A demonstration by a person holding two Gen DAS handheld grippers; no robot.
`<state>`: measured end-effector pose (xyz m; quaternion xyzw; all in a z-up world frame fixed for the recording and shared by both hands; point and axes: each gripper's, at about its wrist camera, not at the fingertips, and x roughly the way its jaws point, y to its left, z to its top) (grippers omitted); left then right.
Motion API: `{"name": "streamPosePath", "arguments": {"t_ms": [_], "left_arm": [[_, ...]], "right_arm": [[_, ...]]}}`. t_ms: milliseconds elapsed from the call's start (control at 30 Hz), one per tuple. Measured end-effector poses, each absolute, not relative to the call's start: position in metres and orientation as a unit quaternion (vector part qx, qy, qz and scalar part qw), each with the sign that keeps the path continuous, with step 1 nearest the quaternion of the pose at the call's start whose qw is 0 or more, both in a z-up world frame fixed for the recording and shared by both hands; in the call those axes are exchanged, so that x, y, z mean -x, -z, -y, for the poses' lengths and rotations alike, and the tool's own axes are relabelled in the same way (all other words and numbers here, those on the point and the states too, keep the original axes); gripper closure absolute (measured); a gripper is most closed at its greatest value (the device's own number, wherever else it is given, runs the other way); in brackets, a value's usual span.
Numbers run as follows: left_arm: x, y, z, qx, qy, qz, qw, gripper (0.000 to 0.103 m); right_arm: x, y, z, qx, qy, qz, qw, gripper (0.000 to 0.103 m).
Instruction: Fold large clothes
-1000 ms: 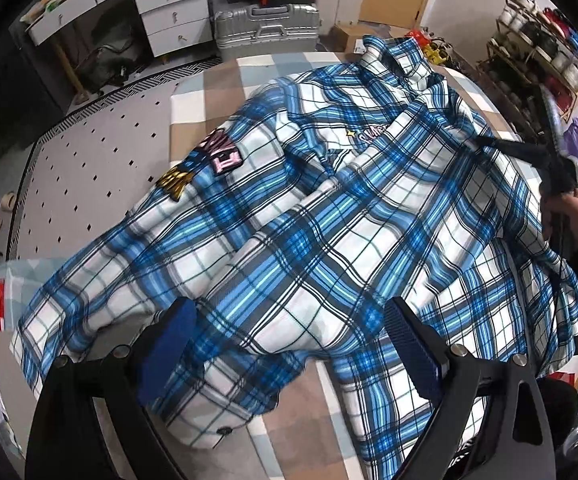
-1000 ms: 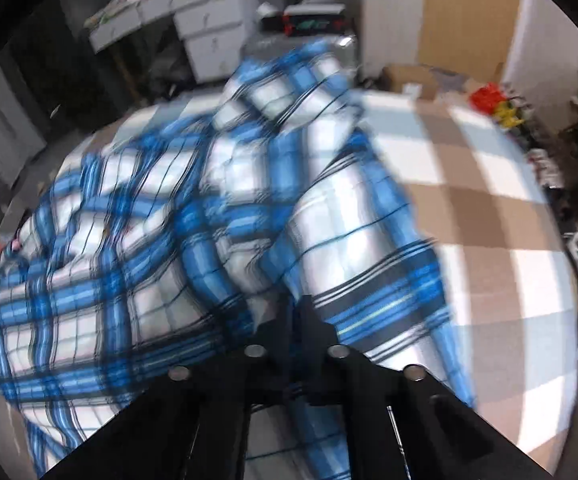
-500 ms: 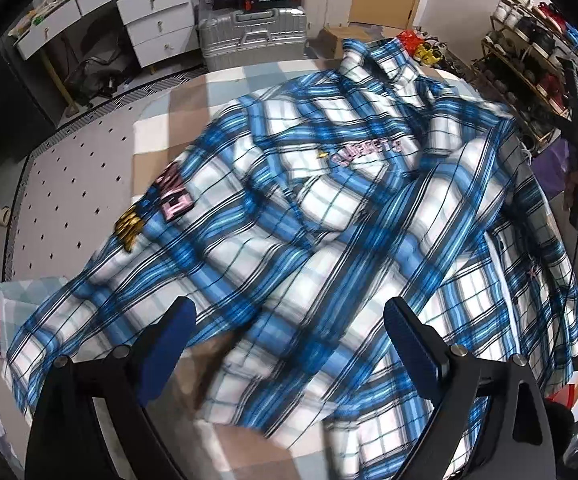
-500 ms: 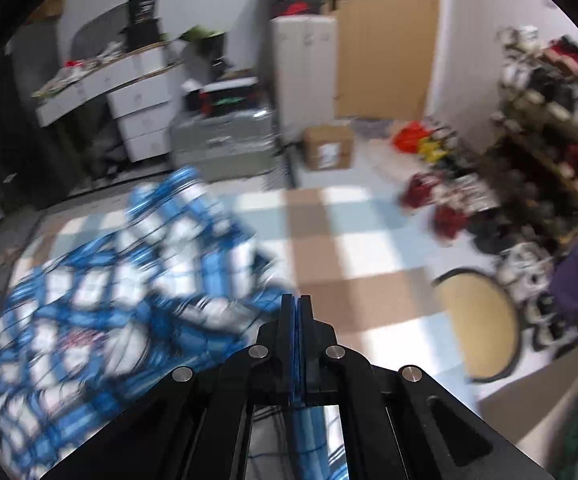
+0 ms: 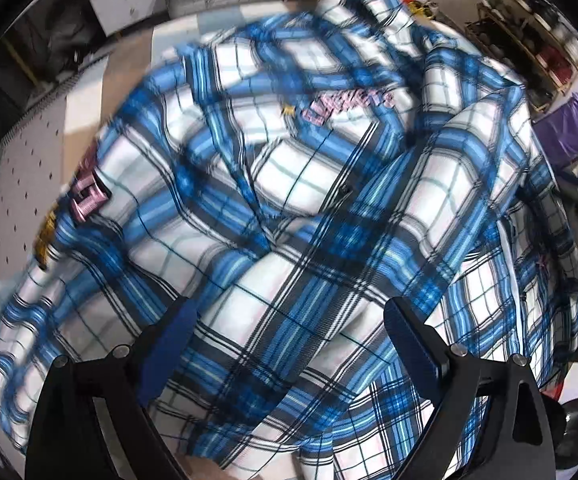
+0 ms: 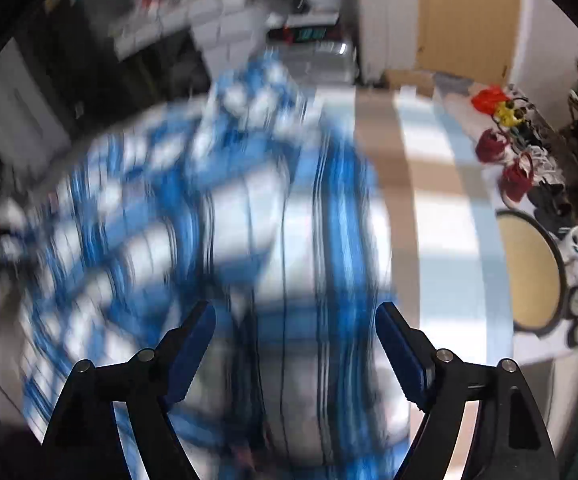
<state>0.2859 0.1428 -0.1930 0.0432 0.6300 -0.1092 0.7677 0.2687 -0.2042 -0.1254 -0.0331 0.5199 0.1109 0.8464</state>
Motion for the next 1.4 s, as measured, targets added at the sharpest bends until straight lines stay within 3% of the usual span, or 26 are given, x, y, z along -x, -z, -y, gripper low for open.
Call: {"name": "streamPosePath", "arguments": {"t_ms": [67,100,133,333,467,567,600,633,667,767,833,933,1067,1100,1167,1200,1233,1267,1300,1400], "left_arm": [[-0.283,0.198,-0.138,-0.053,0.109,-0.636,0.762,0.011],[-0.281,0.198,-0.134,-0.06,0.115,-0.638,0.759,0.011],[-0.279,0.197,-0.131,-0.068,0.114,-0.636,0.76,0.011],[-0.268,0.159,-0.111,-0.09,0.117,-0.606,0.782,0.011],[-0.262,0.145,-0.106,-0.101,0.114,-0.6,0.785,0.011],[-0.256,0.145,-0.108,-0.107,0.117,-0.604,0.781,0.011],[-0.255,0.145,-0.109,-0.108,0.118,-0.603,0.781,0.011],[-0.25,0.145,-0.106,-0.106,0.122,-0.602,0.782,0.011],[-0.249,0.146,-0.106,-0.106,0.126,-0.603,0.78,0.01],[-0.252,0.159,-0.097,-0.131,0.128,-0.612,0.769,0.01],[-0.252,0.167,-0.097,-0.145,0.131,-0.617,0.762,0.01],[-0.25,0.179,-0.101,-0.143,0.137,-0.628,0.752,0.01],[-0.25,0.192,-0.104,-0.163,0.137,-0.634,0.744,0.01],[-0.249,0.194,-0.104,-0.167,0.14,-0.634,0.742,0.01],[-0.249,0.198,-0.103,-0.175,0.14,-0.635,0.739,0.011],[-0.248,0.2,-0.103,-0.179,0.144,-0.635,0.738,0.011],[-0.246,0.202,-0.103,-0.184,0.148,-0.635,0.736,0.021],[-0.245,0.205,-0.102,-0.187,0.153,-0.637,0.732,0.046],[-0.244,0.209,-0.101,-0.185,0.159,-0.646,0.723,0.059],[-0.239,0.208,-0.103,-0.18,0.175,-0.645,0.722,0.074]], "right_arm": [[-0.267,0.142,0.2,0.057,-0.105,-0.536,0.836,0.029],[-0.267,0.146,0.201,0.058,-0.095,-0.538,0.836,0.057],[-0.269,0.146,0.208,0.04,-0.092,-0.533,0.84,0.094],[-0.26,0.112,0.279,-0.082,-0.019,-0.462,0.883,0.097],[-0.261,0.117,0.321,-0.131,0.07,-0.461,0.875,0.096],[-0.268,0.133,0.334,-0.132,0.085,-0.516,0.842,0.074],[-0.268,0.135,0.334,-0.144,0.066,-0.53,0.833,0.057],[-0.267,0.132,0.331,-0.151,0.046,-0.534,0.831,0.05],[-0.264,0.122,0.327,-0.14,0.043,-0.523,0.839,0.049],[-0.266,0.081,0.307,-0.092,0.016,-0.477,0.874,0.029],[-0.278,0.058,0.284,-0.08,-0.03,-0.437,0.895,0.003],[-0.322,0.054,0.239,-0.063,-0.096,-0.439,0.891,0.0],[-0.387,0.094,0.186,-0.065,-0.097,-0.496,0.86,0.002],[-0.396,0.107,0.181,-0.065,-0.087,-0.513,0.851,0.007],[-0.417,0.133,0.169,-0.046,-0.047,-0.549,0.833,0.034],[-0.424,0.142,0.167,-0.034,-0.031,-0.56,0.827,0.067],[-0.427,0.145,0.168,-0.033,-0.024,-0.561,0.827,0.099],[-0.427,0.144,0.171,-0.041,-0.018,-0.555,0.831,0.1],[-0.425,0.138,0.176,-0.056,-0.014,-0.537,0.841,0.101],[-0.413,0.11,0.197,-0.118,-0.043,-0.483,0.866,0.101]]}}
